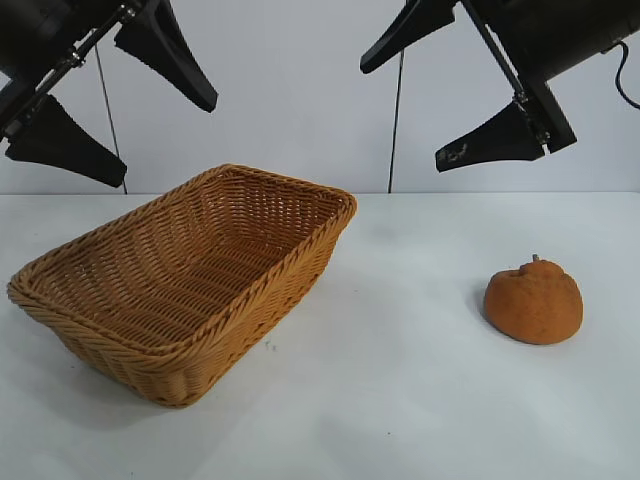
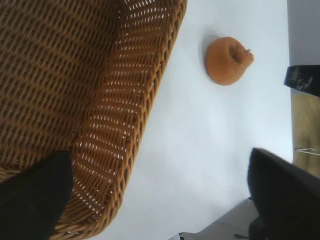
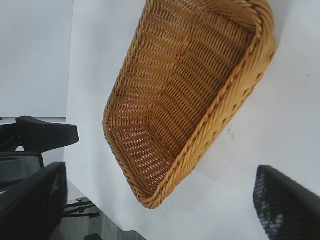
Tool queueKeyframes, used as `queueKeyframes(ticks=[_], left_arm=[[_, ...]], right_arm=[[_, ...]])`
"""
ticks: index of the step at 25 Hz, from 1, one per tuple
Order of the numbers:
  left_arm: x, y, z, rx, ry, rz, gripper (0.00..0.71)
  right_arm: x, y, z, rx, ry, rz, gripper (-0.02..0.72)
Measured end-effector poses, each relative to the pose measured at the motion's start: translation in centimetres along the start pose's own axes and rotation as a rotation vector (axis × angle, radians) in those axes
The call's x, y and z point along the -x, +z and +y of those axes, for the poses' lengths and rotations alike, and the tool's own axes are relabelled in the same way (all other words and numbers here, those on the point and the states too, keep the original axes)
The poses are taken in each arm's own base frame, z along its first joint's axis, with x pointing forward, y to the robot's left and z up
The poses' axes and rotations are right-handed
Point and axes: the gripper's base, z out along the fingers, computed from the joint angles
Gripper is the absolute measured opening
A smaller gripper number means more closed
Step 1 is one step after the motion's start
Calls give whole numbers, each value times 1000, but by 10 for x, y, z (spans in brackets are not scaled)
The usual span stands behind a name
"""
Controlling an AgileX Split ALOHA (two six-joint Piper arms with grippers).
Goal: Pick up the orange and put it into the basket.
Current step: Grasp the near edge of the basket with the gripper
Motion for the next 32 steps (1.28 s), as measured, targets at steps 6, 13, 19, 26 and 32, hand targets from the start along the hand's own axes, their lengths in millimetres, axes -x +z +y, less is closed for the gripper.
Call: queueKeyframes(ticks=[6, 13, 19, 26, 32], left_arm=[[0, 0, 0, 0, 0, -1, 672], [0, 0, 0, 0, 0, -1, 672], [0, 0, 0, 0, 0, -1, 672], [0, 0, 0, 0, 1, -1, 672], [3, -1, 1, -7, -16, -28, 672]], right_arm=[[1, 0, 0, -5, 0, -8, 694], [1, 0, 0, -5, 0, -9, 694], [1, 0, -1, -6, 0, -10, 694], [1, 0, -1, -6, 0, -11, 694], [1, 0, -1, -6, 0, -11, 694]])
